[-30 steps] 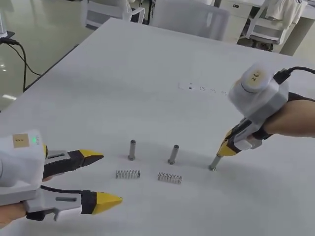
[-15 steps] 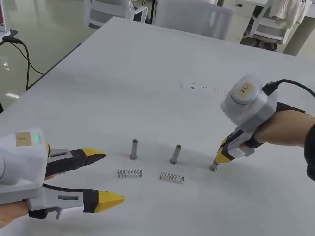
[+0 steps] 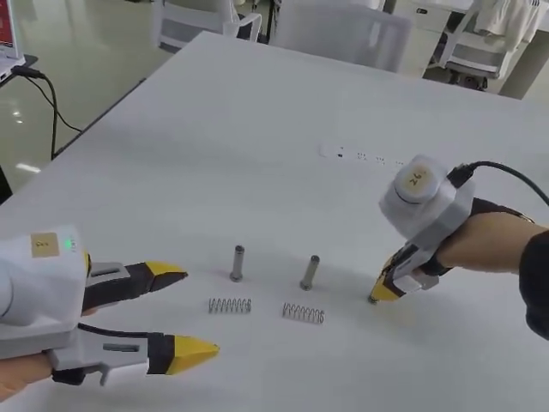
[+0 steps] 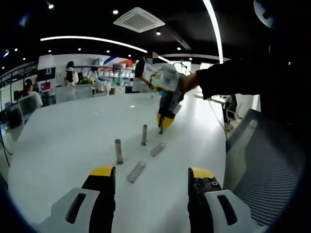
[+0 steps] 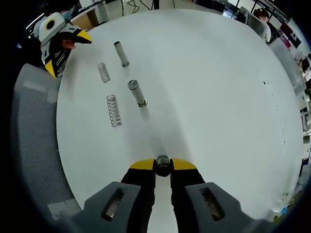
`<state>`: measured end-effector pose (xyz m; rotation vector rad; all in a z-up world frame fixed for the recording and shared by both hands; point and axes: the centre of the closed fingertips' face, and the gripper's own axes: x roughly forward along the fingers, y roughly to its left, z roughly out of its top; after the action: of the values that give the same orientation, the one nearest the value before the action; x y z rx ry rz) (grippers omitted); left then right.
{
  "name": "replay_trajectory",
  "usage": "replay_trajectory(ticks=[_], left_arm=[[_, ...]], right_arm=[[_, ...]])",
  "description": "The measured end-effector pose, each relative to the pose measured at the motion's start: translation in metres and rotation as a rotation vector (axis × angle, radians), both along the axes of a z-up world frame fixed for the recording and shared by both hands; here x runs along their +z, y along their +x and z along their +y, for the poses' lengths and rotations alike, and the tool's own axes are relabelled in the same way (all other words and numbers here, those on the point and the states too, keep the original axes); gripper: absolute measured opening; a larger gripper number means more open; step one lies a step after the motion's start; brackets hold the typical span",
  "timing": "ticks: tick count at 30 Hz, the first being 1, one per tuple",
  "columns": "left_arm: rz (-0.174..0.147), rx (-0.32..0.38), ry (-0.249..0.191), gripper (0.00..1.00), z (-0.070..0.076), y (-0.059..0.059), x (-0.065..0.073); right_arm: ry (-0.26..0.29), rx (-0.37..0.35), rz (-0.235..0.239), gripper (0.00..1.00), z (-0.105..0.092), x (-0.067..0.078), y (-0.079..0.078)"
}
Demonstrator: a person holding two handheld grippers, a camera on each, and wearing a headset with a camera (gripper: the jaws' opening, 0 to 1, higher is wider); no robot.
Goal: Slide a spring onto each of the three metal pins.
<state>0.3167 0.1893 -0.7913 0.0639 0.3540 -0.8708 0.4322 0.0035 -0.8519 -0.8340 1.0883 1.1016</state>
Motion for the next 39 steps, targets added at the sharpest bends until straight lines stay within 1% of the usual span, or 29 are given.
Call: replay_trajectory(ticks=[8,12,16,19,21,23,25,30,37,39], left_arm=[[-0.002,0.000,-0.001,0.55,0.000,0.000,0.001],[-0.002,0.001,0.000,0.55,0.001,-0.001,0.001],[-0.002,0.000,0.001,0.54,0.000,-0.001,0.001],[-0.003,0.000,0.002,0.54,0.000,-0.001,0.001],[-0.003,-0.001,0.002,0.54,0.000,-0.001,0.001],[-0.003,-0.003,0.003,0.54,-0.001,-0.001,0.001],[-0.004,-0.006,0.004,0.54,-0.002,-0.001,0.001],[-0.005,-0.008,0.007,0.54,-0.003,0.000,0.002],[-0.007,-0.008,0.007,0.54,-0.002,-0.001,0.002],[-0.007,-0.009,0.008,0.54,-0.003,-0.001,0.002]], right_arm=[[-0.004,0.015,0.000,0.10,0.000,0.000,0.000],[0.003,0.019,-0.007,0.15,0.001,0.001,0.000],[0.007,0.021,-0.024,0.19,0.001,0.003,0.002],[0.019,0.018,-0.026,0.20,0.003,0.006,0.002],[0.029,0.022,-0.038,0.22,0.005,0.010,0.002],[0.036,0.026,-0.040,0.22,0.009,0.013,0.001],[0.046,0.039,-0.057,0.23,0.013,0.016,0.002],[0.054,0.059,-0.071,0.24,0.021,0.022,0.000],[0.069,0.100,-0.065,0.23,0.036,0.028,-0.011],[0.073,0.113,-0.052,0.23,0.040,0.028,-0.016]])
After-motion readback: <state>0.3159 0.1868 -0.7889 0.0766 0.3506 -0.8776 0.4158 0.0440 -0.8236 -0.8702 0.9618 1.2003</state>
